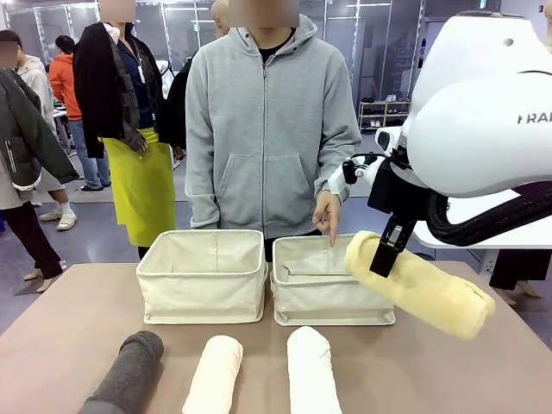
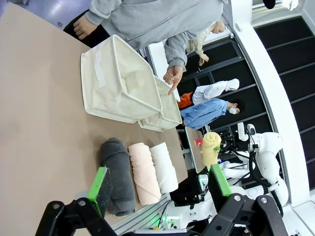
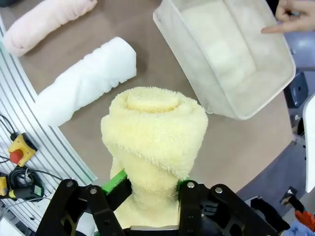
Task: Divide the towels into two baskets.
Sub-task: Pick up one hotel-folded towel and place it in the Fabric basket indicated by the person.
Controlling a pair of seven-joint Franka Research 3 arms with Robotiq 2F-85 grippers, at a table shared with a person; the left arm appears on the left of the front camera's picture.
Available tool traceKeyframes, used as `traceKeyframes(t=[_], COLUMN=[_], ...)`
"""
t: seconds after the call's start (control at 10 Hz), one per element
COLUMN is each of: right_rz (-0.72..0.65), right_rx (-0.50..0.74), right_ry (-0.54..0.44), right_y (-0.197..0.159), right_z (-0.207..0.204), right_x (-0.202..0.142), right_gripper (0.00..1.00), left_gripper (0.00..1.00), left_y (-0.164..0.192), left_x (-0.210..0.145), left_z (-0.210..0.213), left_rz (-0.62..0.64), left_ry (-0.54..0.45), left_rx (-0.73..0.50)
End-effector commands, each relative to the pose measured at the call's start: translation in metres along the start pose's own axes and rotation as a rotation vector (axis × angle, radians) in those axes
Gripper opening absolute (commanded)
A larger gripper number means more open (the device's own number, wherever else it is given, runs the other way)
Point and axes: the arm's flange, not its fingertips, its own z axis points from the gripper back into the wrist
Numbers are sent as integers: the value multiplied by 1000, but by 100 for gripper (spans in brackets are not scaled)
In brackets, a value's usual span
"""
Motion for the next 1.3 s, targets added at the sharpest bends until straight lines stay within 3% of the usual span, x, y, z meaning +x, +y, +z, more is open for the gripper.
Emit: traceKeyframes(t=[0.0, 0.3, 0.4, 0.5, 0.7, 0.9, 1.2], right_rz=[-91, -91, -58, 66, 283, 484, 583], right_rx=[40, 40, 29, -72, -172, -183, -115], right_ry=[13, 13, 20, -22, 20, 126, 226], right_y=[-4, -4, -9, -13, -38, -58, -90], right_z=[-3, -3, -4, 7, 12, 3, -41], right_x=[-9, -9, -9, 15, 85, 154, 201], right_gripper=[18, 18, 35, 35, 35, 35, 35], left_gripper=[100, 100, 100, 100, 100, 100, 100], left_y=[-1, -1, -1, -1, -1, -1, -1], left_x=[0, 0, 0, 0, 0, 0, 0], left_z=[3, 3, 3, 3, 3, 3, 3], left_rz=[-10, -10, -10, -10, -10, -10, -10], left_ry=[-6, -6, -6, -6, -6, -6, -6], left_rx=[-18, -18, -18, -18, -18, -18, -18])
